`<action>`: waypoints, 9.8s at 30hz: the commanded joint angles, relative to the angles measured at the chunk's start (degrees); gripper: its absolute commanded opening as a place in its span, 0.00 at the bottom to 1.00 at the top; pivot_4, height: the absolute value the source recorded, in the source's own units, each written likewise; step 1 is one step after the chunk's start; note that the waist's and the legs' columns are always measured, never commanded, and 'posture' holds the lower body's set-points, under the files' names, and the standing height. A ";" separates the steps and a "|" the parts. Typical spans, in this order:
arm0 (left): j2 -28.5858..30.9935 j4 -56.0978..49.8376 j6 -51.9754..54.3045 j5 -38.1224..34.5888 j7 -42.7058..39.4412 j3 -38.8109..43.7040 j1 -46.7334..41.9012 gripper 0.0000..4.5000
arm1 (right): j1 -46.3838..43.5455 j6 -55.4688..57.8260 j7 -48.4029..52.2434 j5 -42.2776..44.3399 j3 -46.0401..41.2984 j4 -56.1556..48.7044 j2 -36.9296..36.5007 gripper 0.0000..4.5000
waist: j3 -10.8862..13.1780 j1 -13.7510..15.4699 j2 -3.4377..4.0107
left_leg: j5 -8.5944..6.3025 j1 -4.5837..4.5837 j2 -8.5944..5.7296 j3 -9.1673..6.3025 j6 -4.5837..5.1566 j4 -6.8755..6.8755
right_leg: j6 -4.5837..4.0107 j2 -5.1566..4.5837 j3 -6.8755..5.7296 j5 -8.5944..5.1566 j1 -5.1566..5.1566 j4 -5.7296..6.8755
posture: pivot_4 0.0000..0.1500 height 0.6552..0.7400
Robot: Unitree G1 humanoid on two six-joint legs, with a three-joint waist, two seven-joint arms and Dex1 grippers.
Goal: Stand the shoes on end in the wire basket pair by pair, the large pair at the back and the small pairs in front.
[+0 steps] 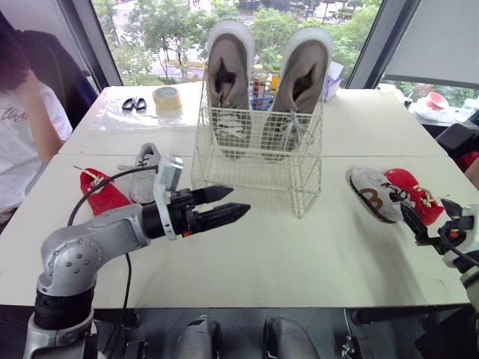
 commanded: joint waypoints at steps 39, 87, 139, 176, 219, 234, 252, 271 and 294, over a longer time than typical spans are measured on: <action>5.76 22.11 -9.42 -16.16 4.01 16.95 -19.76 1.00 | -44.08 10.75 -3.15 17.13 -4.52 -1.94 -13.20 0.00 | 0.10 0.19 0.21 | 0.03 -0.30 -0.02 0.05 -0.05 -0.03 | 0.16 -0.04 -0.02 0.08 -0.28 -0.03 | 1.00 1.00; -8.14 37.16 -10.48 -4.95 1.47 21.45 -43.65 0.06 | -63.72 -5.75 15.90 -4.76 25.22 0.99 -4.52 0.82 | 0.21 -1.24 -0.02 | 0.21 -0.34 0.00 0.29 -0.34 -0.10 | 0.27 -0.09 0.09 0.12 -0.45 0.03 | 1.00 1.00; -20.36 11.91 -20.69 -5.29 14.13 7.45 -16.49 0.99 | -64.21 8.70 -16.63 44.67 15.86 -4.87 28.10 0.27 | 0.19 -1.42 0.00 | -0.03 -0.34 0.02 0.17 0.08 -0.20 | 0.21 -0.02 0.01 0.15 -0.42 -0.06 | 1.00 1.00; -4.34 -3.33 -19.83 -1.18 26.82 8.72 -0.53 1.00 | -68.82 -13.02 46.64 -3.70 32.79 40.08 -4.37 0.79 | 0.22 -1.28 0.00 | 0.31 -0.27 -0.01 0.30 -0.52 -0.77 | 0.11 -0.06 0.06 0.10 -0.58 -0.28 | 1.00 1.00; 9.52 100.78 -17.49 58.99 -5.76 -17.76 -56.15 1.00 | -46.83 30.80 33.71 20.72 32.64 -20.26 -12.79 1.00 | 0.37 -0.04 -0.40 | 0.09 -0.44 0.00 0.33 -0.19 -0.82 | 0.09 -0.10 -0.13 0.06 -0.82 -0.22 | 1.00 1.00; 6.66 104.29 -22.48 65.22 -3.39 -8.25 -59.03 0.08 | -43.95 32.16 29.16 22.12 29.33 -22.47 -15.30 1.00 | 0.31 0.10 -0.54 | 0.23 -1.09 0.02 0.22 -0.24 -0.50 | 0.08 -0.09 -0.12 0.10 -1.49 0.14 | 1.00 1.00; -16.93 19.91 -40.55 49.79 24.93 6.54 -46.11 0.08 | -59.17 40.90 28.52 33.89 23.05 -8.69 -15.38 1.00 | 0.46 0.43 -0.80 | 0.18 -1.16 -0.17 0.18 -0.16 0.12 | 0.48 -0.34 -0.19 0.34 -0.96 -0.08 | 1.00 1.00; -25.48 37.79 -83.41 79.97 24.10 -17.34 -26.97 0.08 | -40.32 53.20 20.69 42.92 12.00 -18.96 -25.71 1.00 | 0.41 0.90 -0.73 | -0.08 -0.95 -0.14 0.12 0.38 0.12 | 0.40 -0.38 -0.23 0.39 -0.75 -0.10 | 1.00 1.00; -28.15 51.75 -92.30 84.08 27.27 -17.48 -21.27 0.08 | -33.82 47.21 11.33 48.97 11.99 -20.79 -24.96 1.00 | 0.31 1.53 -0.66 | -0.13 -0.94 -0.10 0.13 0.47 0.14 | 0.35 -0.37 -0.25 0.42 -0.76 -0.11 | 1.00 1.00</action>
